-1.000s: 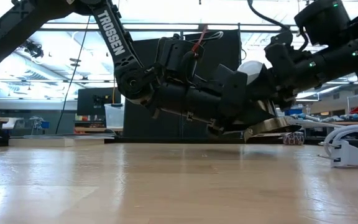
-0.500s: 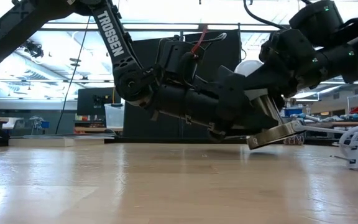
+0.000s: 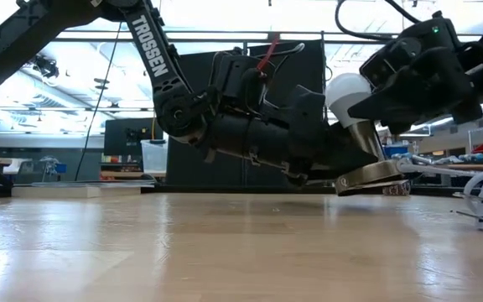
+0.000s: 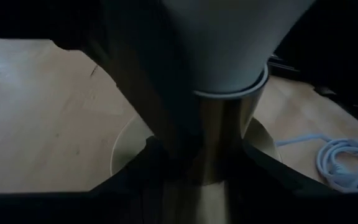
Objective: Screw lightbulb
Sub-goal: Insert the white lightbulb into the lamp
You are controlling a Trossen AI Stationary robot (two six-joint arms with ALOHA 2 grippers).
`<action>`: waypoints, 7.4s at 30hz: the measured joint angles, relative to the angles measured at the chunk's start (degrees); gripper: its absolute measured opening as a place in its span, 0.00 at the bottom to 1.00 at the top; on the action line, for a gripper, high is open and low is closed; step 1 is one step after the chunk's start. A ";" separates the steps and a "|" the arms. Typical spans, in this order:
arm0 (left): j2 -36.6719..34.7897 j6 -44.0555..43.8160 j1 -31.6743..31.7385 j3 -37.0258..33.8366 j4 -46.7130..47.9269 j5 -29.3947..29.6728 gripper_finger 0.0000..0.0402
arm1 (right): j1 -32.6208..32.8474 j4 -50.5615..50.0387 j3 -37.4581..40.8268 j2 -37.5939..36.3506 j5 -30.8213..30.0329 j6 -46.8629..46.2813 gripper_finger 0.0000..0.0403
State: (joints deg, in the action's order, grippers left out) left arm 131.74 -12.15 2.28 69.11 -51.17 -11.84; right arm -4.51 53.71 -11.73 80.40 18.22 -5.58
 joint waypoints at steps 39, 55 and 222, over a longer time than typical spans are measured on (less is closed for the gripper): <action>-0.33 2.98 0.00 0.23 2.77 10.18 0.42 | -13.68 -1.32 0.28 0.16 12.74 7.59 0.45; -0.23 2.92 0.07 0.08 3.34 15.66 0.43 | -4.83 -2.48 0.28 0.15 -19.02 -0.07 0.42; -0.52 2.20 -0.02 0.02 1.36 28.09 0.62 | -10.41 -106.94 -60.17 11.33 -10.41 24.50 0.83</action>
State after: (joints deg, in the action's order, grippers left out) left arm 131.22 -9.95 2.26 69.13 -49.81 16.25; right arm -14.92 -53.23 -71.89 91.73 7.81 18.91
